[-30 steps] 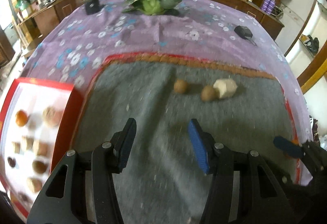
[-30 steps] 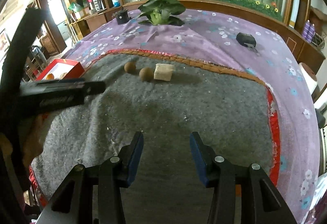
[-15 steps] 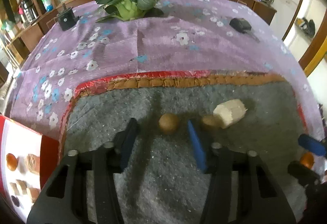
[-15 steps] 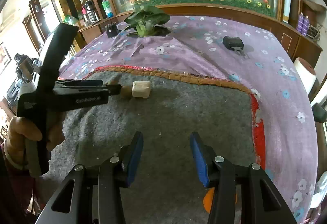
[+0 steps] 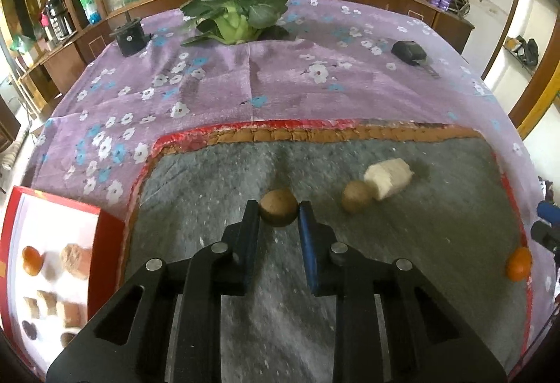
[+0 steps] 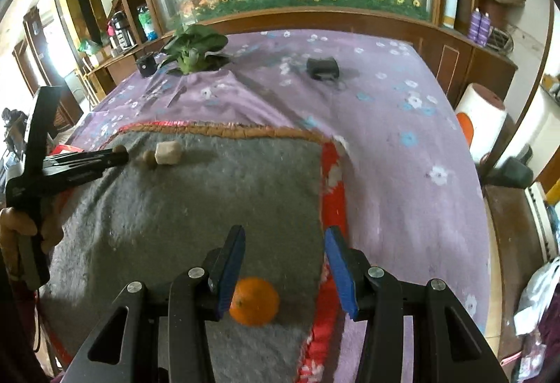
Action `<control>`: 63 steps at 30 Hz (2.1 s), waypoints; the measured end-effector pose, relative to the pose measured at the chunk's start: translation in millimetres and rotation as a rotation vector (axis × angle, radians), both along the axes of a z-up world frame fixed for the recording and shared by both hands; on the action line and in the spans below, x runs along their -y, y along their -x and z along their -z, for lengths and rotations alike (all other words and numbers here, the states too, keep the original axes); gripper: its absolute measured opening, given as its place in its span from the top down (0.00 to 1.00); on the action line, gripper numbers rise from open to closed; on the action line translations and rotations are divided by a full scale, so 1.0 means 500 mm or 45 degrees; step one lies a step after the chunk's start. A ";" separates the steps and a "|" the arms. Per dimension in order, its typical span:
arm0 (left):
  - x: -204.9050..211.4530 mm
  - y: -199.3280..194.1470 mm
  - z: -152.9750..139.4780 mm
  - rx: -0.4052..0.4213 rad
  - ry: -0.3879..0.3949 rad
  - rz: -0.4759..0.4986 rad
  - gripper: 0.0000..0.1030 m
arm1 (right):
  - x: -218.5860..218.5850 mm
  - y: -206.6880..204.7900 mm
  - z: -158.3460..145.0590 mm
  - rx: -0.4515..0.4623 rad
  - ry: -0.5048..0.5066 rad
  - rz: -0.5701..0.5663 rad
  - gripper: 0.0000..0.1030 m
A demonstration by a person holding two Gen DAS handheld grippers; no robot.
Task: Organize fruits
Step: 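Grasp a brown ball with the left gripper while the right grasps the orange, then carry the brown ball and orange over the tray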
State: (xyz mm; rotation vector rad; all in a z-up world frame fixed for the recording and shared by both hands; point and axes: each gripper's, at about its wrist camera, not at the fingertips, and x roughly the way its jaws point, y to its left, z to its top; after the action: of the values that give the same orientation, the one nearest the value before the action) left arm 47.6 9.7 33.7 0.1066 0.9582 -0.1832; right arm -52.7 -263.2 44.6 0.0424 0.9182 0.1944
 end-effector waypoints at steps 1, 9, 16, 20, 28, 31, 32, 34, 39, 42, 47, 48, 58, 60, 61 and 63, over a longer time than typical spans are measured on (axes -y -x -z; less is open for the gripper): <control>0.000 0.006 -0.004 0.003 0.004 0.002 0.79 | -0.001 0.006 0.002 -0.006 0.003 -0.015 0.55; 0.019 0.063 -0.033 0.037 0.010 0.061 0.79 | -0.027 0.054 0.025 -0.067 -0.002 -0.139 0.55; 0.028 0.092 -0.031 -0.012 0.034 0.104 0.79 | -0.033 0.045 0.057 -0.075 -0.029 -0.075 0.66; 0.012 0.104 -0.030 -0.045 0.065 0.101 0.79 | -0.080 0.039 0.042 -0.052 0.022 -0.135 0.67; -0.039 0.141 -0.044 -0.005 0.042 0.035 0.79 | -0.190 0.031 0.004 0.020 -0.038 -0.274 0.67; -0.065 0.156 -0.043 0.006 0.026 0.006 0.79 | -0.230 0.031 0.004 0.013 -0.042 -0.309 0.67; -0.074 0.161 -0.044 0.013 0.023 -0.006 0.79 | -0.244 0.031 0.002 0.014 -0.039 -0.319 0.67; -0.095 0.168 -0.046 0.019 0.030 -0.033 0.79 | -0.271 0.029 -0.001 0.017 -0.039 -0.348 0.67; -0.147 0.188 -0.054 0.049 0.016 -0.109 0.79 | -0.334 0.032 -0.020 0.041 -0.049 -0.402 0.67; -0.180 0.202 -0.060 0.066 0.012 -0.154 0.79 | -0.374 0.030 -0.025 0.046 -0.044 -0.433 0.67; -0.236 0.223 -0.068 0.090 0.006 -0.229 0.79 | -0.440 0.034 -0.037 0.059 -0.038 -0.504 0.67; -0.248 0.226 -0.069 0.095 0.003 -0.245 0.79 | -0.453 0.035 -0.038 0.061 -0.036 -0.517 0.67; -0.329 0.245 -0.068 0.098 -0.003 -0.356 0.79 | -0.542 0.033 -0.041 0.053 -0.020 -0.620 0.67; -0.339 0.247 -0.066 0.094 -0.002 -0.369 0.79 | -0.558 0.032 -0.040 0.050 -0.020 -0.637 0.67; -0.345 0.247 -0.066 0.092 -0.003 -0.378 0.79 | -0.564 0.032 -0.040 0.050 -0.020 -0.643 0.67; -0.357 0.249 -0.065 0.090 0.002 -0.393 0.79 | -0.578 0.030 -0.040 0.049 -0.018 -0.656 0.67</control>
State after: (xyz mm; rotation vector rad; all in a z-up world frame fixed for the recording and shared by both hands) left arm -77.0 188.1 66.3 -0.0371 0.8921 0.1037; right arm -67.9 25.8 64.6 -0.1866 0.8762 0.6776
